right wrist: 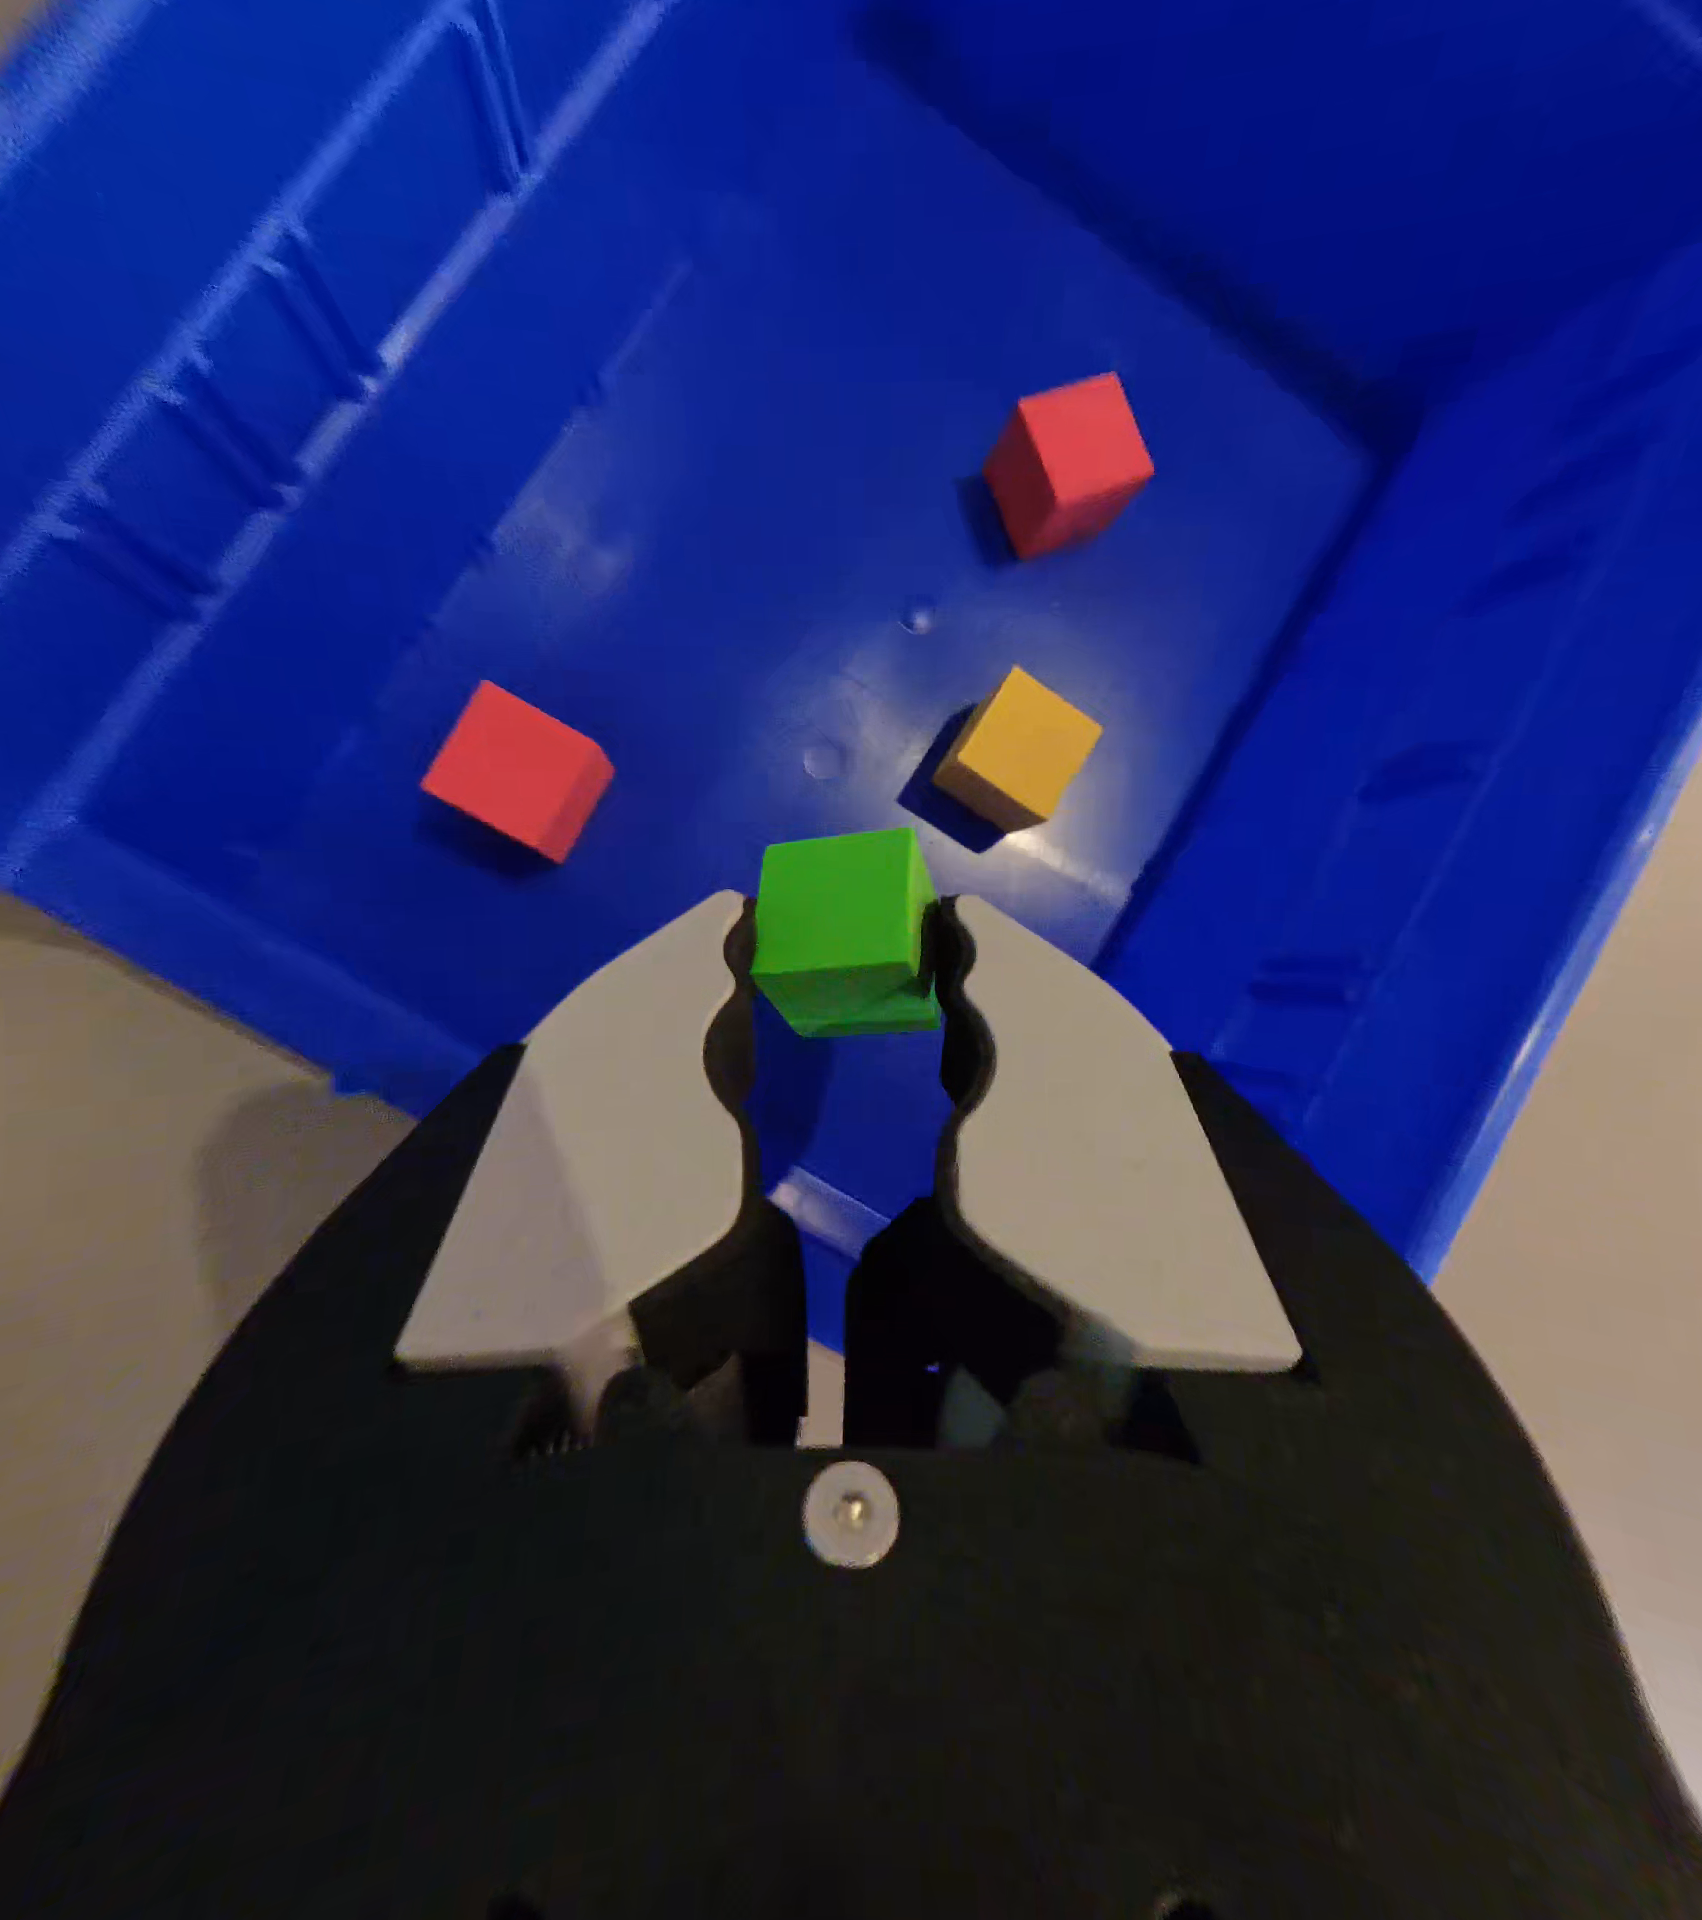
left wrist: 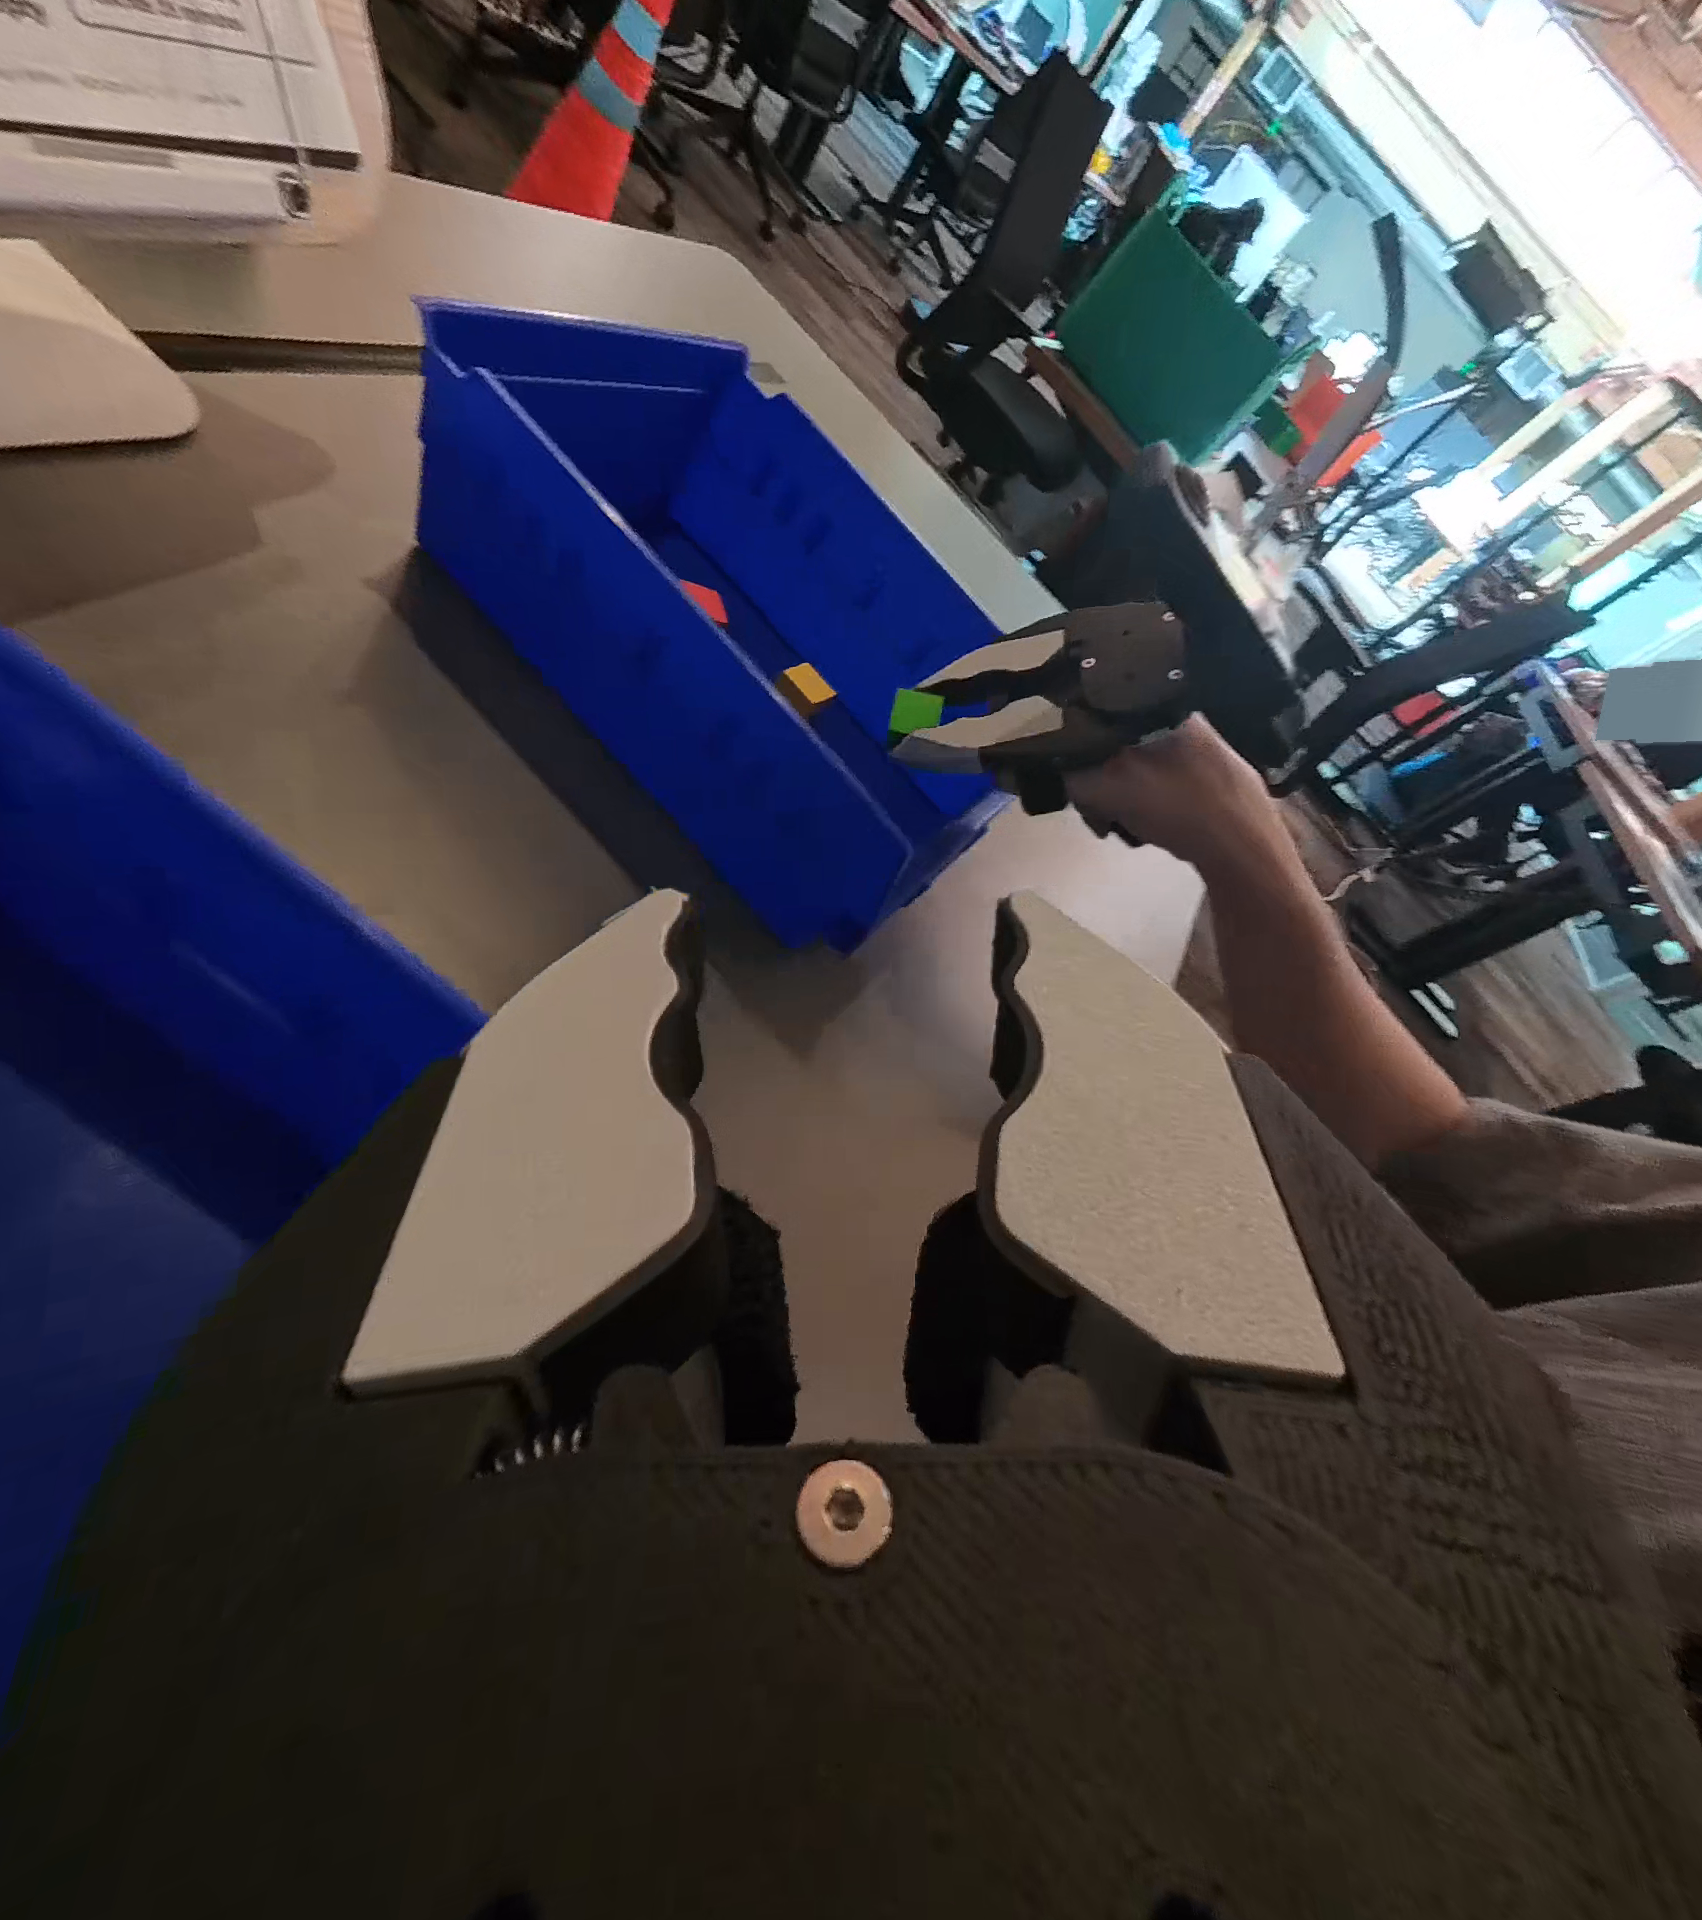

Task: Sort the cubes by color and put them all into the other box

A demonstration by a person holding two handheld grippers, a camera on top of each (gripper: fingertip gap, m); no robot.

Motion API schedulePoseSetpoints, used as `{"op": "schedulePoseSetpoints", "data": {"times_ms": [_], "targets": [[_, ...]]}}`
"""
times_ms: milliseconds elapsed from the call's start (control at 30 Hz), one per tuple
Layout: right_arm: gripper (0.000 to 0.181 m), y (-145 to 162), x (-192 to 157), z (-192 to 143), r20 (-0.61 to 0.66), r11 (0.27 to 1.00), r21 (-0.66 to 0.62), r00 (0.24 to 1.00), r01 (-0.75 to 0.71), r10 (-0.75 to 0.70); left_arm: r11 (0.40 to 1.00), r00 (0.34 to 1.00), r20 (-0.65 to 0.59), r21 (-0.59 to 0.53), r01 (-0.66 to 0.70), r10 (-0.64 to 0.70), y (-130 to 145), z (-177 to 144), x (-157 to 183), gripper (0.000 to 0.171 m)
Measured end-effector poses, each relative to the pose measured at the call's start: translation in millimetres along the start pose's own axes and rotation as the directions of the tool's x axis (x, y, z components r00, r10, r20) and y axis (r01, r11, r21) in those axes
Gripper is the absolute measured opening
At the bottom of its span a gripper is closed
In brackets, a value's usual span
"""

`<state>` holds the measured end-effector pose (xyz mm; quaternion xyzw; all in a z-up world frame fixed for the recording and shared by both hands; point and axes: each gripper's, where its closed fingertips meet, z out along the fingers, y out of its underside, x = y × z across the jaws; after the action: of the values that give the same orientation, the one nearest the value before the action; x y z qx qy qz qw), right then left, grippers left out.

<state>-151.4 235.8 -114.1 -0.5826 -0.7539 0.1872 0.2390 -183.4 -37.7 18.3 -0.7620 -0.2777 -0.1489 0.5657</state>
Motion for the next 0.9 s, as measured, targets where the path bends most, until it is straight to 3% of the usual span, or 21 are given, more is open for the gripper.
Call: {"op": "schedulePoseSetpoints", "data": {"times_ms": [133,300,500,600,733,833,900], "targets": [[0.033,10.6,3.2,13.0,-0.034,0.998,-0.06,0.999,-0.037,0.035,0.999,0.988,0.149,0.022,-0.036,0.032,2.5,-17.4,-26.4,0.054],[0.034,23.6,-1.6,25.7,-0.015,0.987,-0.133,0.996,-0.092,0.091,0.998,0.975,0.221,0.05,-0.036,0.024,5.1,-37.5,-44.3,0.054],[0.051,15.4,0.0,16.9,0.012,0.98,-0.083,0.984,-0.179,0.18,0.997,0.954,0.298,0.05,-0.065,0.047,-0.7,-51.2,-56.0,0.053],[0.046,0.9,5.0,-1.0,0.006,0.982,0.007,0.982,-0.19,0.19,0.997,0.94,0.337,0.04,-0.066,0.049,0.6,-55.5,-64.7,0.053],[0.038,-38.8,6.1,-45.0,-0.027,0.955,0.251,0.985,-0.16,0.172,0.998,0.896,0.438,-0.01,-0.069,0.066,7.1,-64.0,-84.7,0.051],[0.034,-63.6,-9.0,-74.3,-0.048,0.913,0.396,0.991,-0.095,0.124,0.992,0.866,0.491,-0.122,-0.039,0.094,20.7,-67.2,-96.3,0.047],[0.034,-72.2,-23.6,-80.1,-0.036,0.91,0.412,0.997,-0.05,0.072,0.97,0.833,0.537,-0.243,0.003,0.132,36.7,-69.7,-106.5,0.047]]}}
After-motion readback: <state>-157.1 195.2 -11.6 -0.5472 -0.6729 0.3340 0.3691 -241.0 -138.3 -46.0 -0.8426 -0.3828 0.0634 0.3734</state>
